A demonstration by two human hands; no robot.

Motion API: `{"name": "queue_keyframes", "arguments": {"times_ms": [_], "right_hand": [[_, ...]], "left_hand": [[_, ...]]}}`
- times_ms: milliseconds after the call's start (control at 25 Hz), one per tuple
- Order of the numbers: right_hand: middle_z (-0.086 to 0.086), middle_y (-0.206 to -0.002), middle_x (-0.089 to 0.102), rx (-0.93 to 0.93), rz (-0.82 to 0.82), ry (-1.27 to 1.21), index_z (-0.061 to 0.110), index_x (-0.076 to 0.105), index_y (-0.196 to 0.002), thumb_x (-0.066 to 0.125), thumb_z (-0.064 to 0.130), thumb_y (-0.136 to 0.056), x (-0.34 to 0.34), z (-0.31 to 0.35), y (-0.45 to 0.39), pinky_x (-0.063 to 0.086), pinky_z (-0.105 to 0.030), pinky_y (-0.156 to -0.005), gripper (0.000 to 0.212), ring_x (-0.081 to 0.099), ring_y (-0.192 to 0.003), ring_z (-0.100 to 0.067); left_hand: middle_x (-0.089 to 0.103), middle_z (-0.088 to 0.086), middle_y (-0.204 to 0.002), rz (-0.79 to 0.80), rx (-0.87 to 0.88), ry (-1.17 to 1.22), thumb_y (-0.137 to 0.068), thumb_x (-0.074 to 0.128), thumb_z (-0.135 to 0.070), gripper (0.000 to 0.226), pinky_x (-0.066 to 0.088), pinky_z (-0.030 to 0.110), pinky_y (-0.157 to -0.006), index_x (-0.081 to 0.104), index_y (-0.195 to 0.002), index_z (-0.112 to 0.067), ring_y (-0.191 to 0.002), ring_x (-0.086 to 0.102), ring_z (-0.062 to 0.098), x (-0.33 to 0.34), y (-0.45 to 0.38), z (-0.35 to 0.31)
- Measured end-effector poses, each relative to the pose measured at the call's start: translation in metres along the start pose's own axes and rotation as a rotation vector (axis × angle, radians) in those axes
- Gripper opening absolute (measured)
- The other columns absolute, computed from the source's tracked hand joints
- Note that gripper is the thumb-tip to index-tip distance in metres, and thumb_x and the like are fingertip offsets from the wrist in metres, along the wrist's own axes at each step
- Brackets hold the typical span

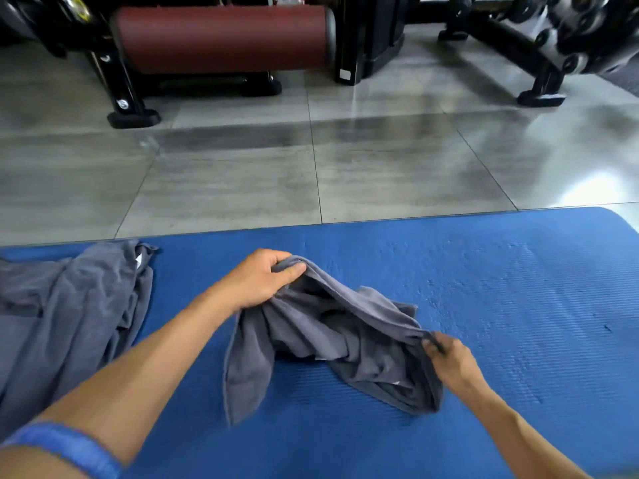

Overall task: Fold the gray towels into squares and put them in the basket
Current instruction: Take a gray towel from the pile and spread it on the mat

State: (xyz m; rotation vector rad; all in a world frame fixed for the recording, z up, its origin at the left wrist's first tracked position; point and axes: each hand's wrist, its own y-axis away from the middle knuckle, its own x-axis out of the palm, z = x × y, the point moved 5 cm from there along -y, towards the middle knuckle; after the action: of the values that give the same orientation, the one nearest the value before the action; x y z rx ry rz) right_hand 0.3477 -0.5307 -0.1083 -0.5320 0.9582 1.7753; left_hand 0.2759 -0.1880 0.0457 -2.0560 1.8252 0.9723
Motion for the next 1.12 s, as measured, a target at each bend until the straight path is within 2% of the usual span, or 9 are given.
{"name": "queue_keyframes", "arguments": {"times_ms": [120,200,320,480,640,760,880,1000,1120], "right_hand": [[-0.002,-0.075,0.058,0.017,-0.165,-0.512,0.01,0.06,-0.08,0.045,0.007,-0.101,-0.032,0.016,-0.003,0.038,-0.033,-0.063,0.026,0.049,-0.075,-0.018],[-0.003,-0.083,0.064,0.115,-0.188,-0.938,0.012,0.063,-0.087,0.042,0.008,-0.101,-0.049,0.027,-0.008,0.044,-0.031,-0.066,0.026,0.056,-0.075,-0.016],[-0.002,-0.086,0.072,0.211,-0.101,-1.235,0.017,0.067,-0.085,0.047,0.016,-0.1,-0.058,0.044,-0.015,0.054,-0.035,-0.077,0.025,0.068,-0.079,-0.016],[-0.002,-0.079,0.073,0.2,-0.042,-1.123,0.017,0.068,-0.081,0.05,0.016,-0.097,-0.08,0.059,-0.019,0.054,-0.037,-0.078,0.024,0.068,-0.075,-0.019],[0.002,-0.076,0.072,0.257,-0.185,-1.024,0.017,0.067,-0.077,0.055,0.019,-0.096,-0.113,0.043,-0.018,0.056,-0.033,-0.073,0.022,0.067,-0.066,-0.014],[0.002,-0.085,0.067,0.198,-0.261,-0.772,0.016,0.067,-0.077,0.054,0.023,-0.098,-0.114,0.037,-0.009,0.051,-0.037,-0.087,0.026,0.064,-0.084,-0.023],[-0.009,-0.088,0.07,0.122,-0.293,-0.537,0.009,0.068,-0.079,0.055,0.028,-0.096,-0.113,0.035,0.002,0.055,-0.048,-0.089,0.029,0.066,-0.093,-0.033],[-0.01,-0.096,0.071,0.087,-0.203,-0.373,0.013,0.072,-0.088,0.058,0.023,-0.095,-0.113,0.035,0.005,0.052,-0.048,-0.093,0.019,0.065,-0.097,-0.032],[-0.01,-0.102,0.074,0.077,0.074,-0.416,0.014,0.073,-0.1,0.063,0.017,-0.094,-0.105,0.042,0.016,0.054,-0.042,-0.093,0.012,0.069,-0.095,-0.026]], "left_hand": [[0.064,0.004,-0.072,0.131,0.087,-0.422,-0.084,0.071,-0.033,0.019,0.043,0.032,-0.063,0.066,-0.076,-0.017,-0.064,0.051,0.01,-0.041,-0.019,-0.016],[0.065,0.0,-0.071,0.184,0.061,-0.675,-0.082,0.067,-0.022,0.012,0.047,0.034,-0.063,0.061,-0.072,-0.018,-0.066,0.056,0.013,-0.055,-0.017,-0.012],[0.063,0.003,-0.079,0.038,-0.083,-0.807,-0.074,0.05,-0.001,0.019,0.047,0.037,-0.064,0.059,-0.078,-0.017,-0.077,0.059,0.025,-0.071,-0.007,0.014],[0.062,0.007,-0.088,-0.187,-0.19,-0.78,-0.078,0.048,0.003,0.029,0.042,0.033,-0.063,0.064,-0.09,-0.018,-0.08,0.056,0.029,-0.107,0.001,0.035],[0.064,0.009,-0.089,-0.271,-0.235,-0.714,-0.08,0.051,0.004,0.027,0.047,0.033,-0.069,0.066,-0.085,-0.018,-0.084,0.058,0.032,-0.14,0.018,0.056],[0.065,0.01,-0.087,-0.33,-0.279,-0.57,-0.086,0.047,0.002,0.029,0.041,0.032,-0.061,0.065,-0.083,-0.02,-0.079,0.058,0.028,-0.151,0.028,0.058],[0.066,0.008,-0.091,-0.376,-0.254,-0.239,-0.089,0.044,0.005,0.036,0.042,0.029,-0.061,0.066,-0.093,-0.023,-0.079,0.056,0.023,-0.154,0.026,0.049],[0.07,0.006,-0.095,-0.305,-0.214,-0.074,-0.092,0.056,-0.012,0.018,0.047,0.032,-0.076,0.068,-0.093,-0.026,-0.082,0.06,0.021,-0.148,0.027,0.046],[0.072,-0.001,-0.098,0.009,-0.164,-0.187,-0.089,0.066,-0.029,0.008,0.048,0.036,-0.092,0.07,-0.095,-0.031,-0.093,0.064,0.019,-0.126,0.027,0.045]]}}
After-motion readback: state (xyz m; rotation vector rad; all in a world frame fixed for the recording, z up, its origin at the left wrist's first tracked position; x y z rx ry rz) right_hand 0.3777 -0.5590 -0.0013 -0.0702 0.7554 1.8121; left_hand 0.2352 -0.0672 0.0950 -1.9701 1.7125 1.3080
